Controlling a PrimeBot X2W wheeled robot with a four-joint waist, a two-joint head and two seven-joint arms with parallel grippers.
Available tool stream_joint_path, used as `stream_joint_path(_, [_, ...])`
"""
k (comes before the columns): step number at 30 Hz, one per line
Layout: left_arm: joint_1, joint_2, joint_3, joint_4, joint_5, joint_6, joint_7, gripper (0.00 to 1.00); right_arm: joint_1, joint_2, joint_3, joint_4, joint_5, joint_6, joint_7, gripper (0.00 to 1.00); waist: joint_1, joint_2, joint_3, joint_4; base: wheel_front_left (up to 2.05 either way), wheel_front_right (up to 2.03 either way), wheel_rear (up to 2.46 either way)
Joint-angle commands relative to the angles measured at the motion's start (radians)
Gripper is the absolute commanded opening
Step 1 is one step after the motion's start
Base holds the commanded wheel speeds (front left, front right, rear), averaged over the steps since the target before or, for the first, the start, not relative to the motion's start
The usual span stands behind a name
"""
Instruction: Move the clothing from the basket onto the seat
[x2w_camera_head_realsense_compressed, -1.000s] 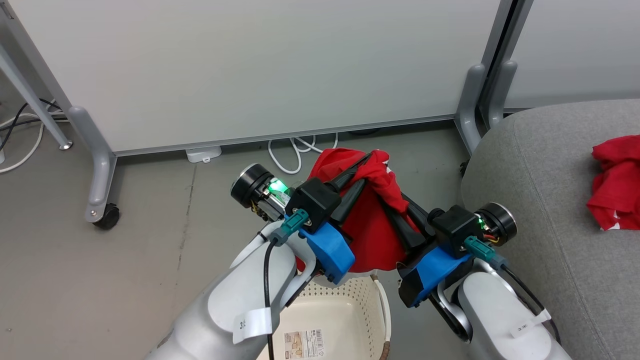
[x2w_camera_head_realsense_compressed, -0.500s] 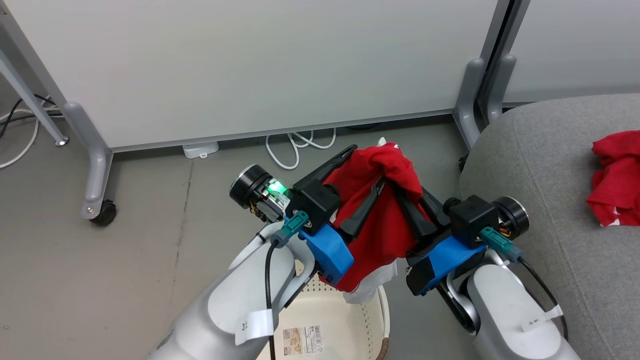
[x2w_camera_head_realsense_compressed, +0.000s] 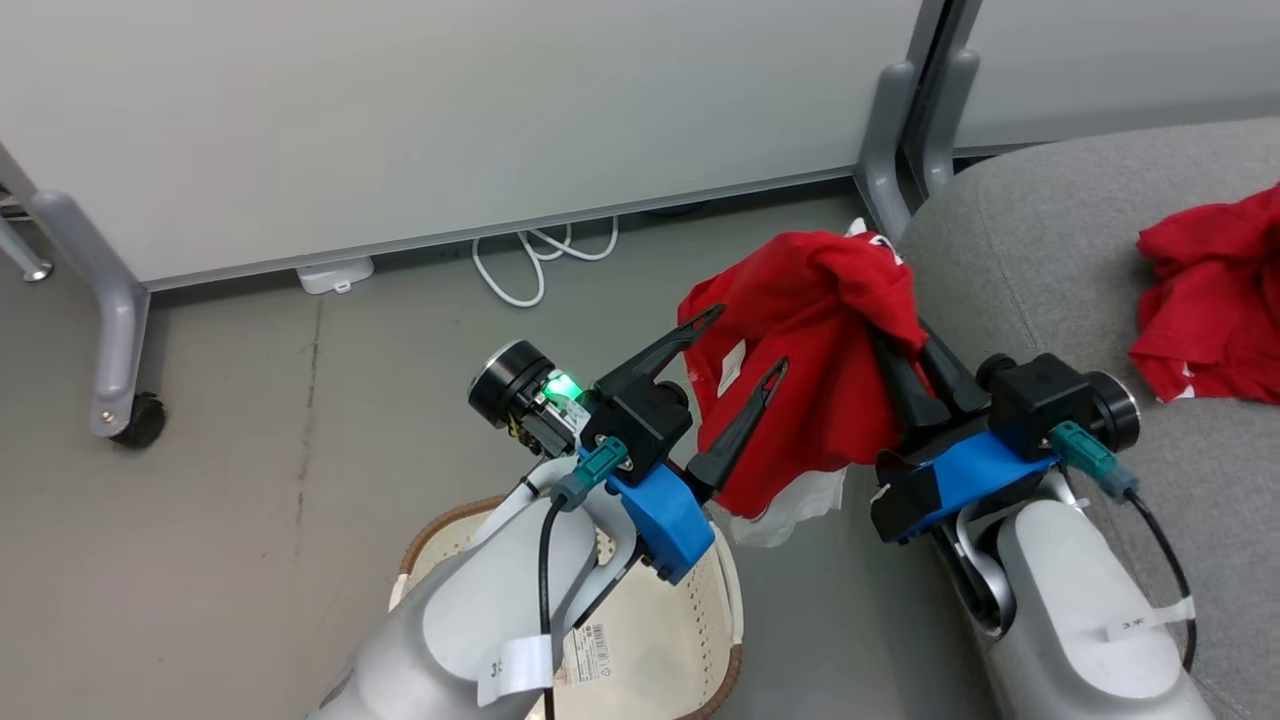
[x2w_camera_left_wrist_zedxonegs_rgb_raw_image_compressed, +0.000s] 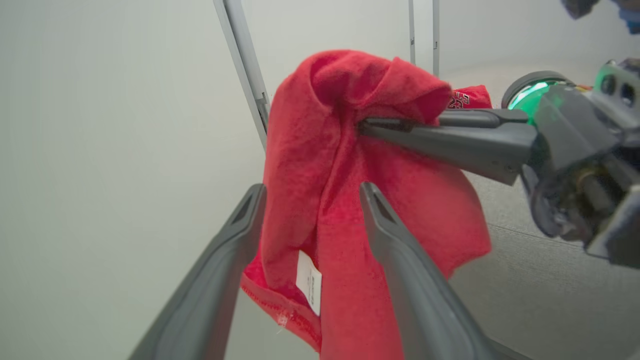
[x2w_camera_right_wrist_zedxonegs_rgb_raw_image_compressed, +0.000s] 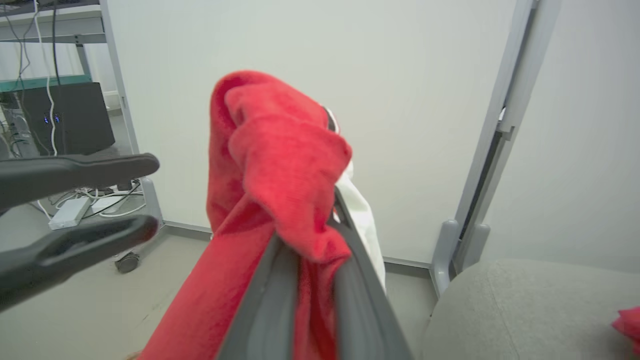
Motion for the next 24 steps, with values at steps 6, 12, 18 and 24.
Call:
stream_joint_path(6, [0.011, 0.003, -0.009, -0.012, 0.01, -0.003, -0.005, 1.0, 0.003, -0.007, -0.075, -0.036, -0.015, 0.0, -0.001, 0.0, 0.0, 0.0, 0.052, -0.077, 0.0, 0.0, 0.0])
stream_joint_path(12, [0.009, 0.001, -0.025, -0.018, 0.017, -0.005, -0.005, 1.0, 0.009, -0.007, -0.141, -0.06, -0.024, 0.0, -0.001, 0.0, 0.0, 0.0, 0.077, -0.136, 0.0, 0.0, 0.0])
stream_joint_path(18, [0.003, 0.002, -0.045, -0.019, 0.024, -0.007, -0.005, 1.0, 0.019, -0.008, -0.201, -0.084, -0.029, 0.0, -0.001, 0.0, 0.0, 0.0, 0.095, -0.191, 0.0, 0.0, 0.0])
stream_joint_path(24, [0.0, 0.001, -0.067, -0.016, 0.024, -0.008, -0.005, 1.0, 0.037, -0.003, -0.261, -0.102, -0.03, 0.0, -0.001, 0.0, 0.0, 0.0, 0.114, -0.239, 0.0, 0.0, 0.0])
